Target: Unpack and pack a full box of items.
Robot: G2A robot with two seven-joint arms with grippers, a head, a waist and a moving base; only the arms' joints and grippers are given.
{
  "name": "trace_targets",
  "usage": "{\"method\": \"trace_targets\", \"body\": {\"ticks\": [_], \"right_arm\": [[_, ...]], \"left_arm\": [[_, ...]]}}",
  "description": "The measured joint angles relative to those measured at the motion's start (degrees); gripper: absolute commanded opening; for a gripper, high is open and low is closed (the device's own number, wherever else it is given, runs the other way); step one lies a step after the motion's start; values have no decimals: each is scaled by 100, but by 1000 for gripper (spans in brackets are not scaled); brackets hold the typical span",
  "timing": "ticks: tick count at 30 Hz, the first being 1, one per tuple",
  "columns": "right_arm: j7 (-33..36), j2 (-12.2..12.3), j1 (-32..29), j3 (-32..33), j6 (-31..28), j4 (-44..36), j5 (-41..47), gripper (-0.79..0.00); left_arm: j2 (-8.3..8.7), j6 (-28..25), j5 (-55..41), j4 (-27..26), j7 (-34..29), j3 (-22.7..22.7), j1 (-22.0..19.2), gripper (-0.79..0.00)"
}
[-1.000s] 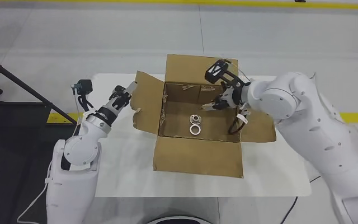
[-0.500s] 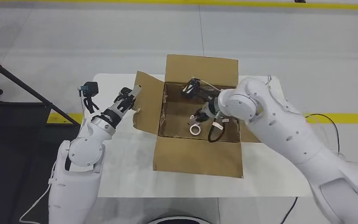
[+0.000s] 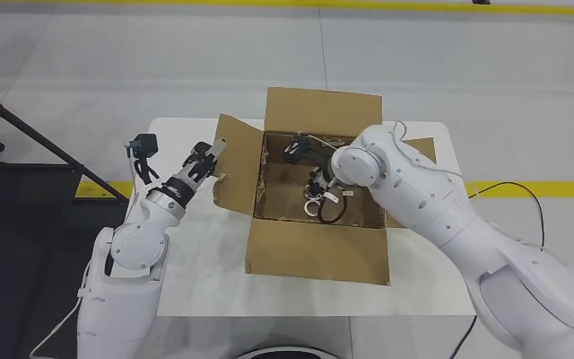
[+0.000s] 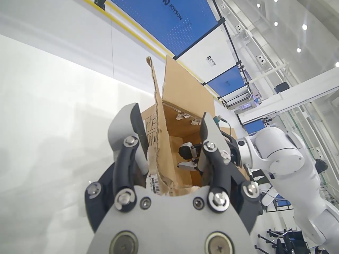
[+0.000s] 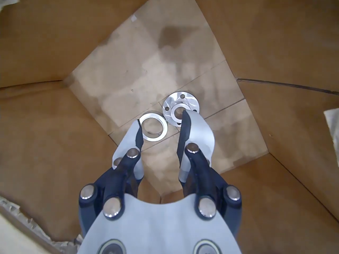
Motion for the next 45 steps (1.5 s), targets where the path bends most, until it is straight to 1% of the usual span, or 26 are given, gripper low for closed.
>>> {"method": "trace_targets", "body": {"ticks": [4, 6, 12, 16, 21, 23, 30, 31, 33, 38, 41, 45], "right_arm": [[41, -204, 53, -102, -5, 398, 6, -416], [51, -303, 79, -138, -18, 619, 9, -394], [19, -558, 117, -194, -166, 1140, 54, -394], [15, -704, 150, -216, -235, 1440, 50, -400], [37, -876, 203, -225, -287, 1765, 34, -400], [53, -932, 221, -230, -309, 1863, 18, -403], [78, -1135, 268, -224, -467, 2201, -1, -403], [79, -1158, 271, -222, -487, 2244, -4, -400], [81, -1210, 277, -221, -528, 2357, -18, -400], [55, -1325, 284, -214, -585, 2612, -57, -397], [20, -1387, 281, -201, -641, 2743, -71, -397], [-19, -1462, 274, -180, -730, 2894, -93, -400]], "left_arm": [[15, 9, -3, 1, 12, 23, -5, -409], [24, 21, -3, 6, 9, 30, -10, -419], [47, 37, -11, 9, 24, 45, -17, -453], [64, 36, -12, 13, 36, 46, -9, -520], [85, 50, -26, 3, 53, 29, 14, -566], [91, 56, -36, 3, 62, 27, 25, -613], [117, 62, -50, -32, 116, 28, 100, -622], [120, 63, -54, -37, 123, 28, 109, -631], [127, 62, -60, -47, 135, 28, 130, -693], [142, 73, -70, -74, 154, 40, 167, -705], [151, 75, -80, -90, 170, 50, 187, -785], [163, 77, -93, -116, 190, 70, 218, -785]]}}
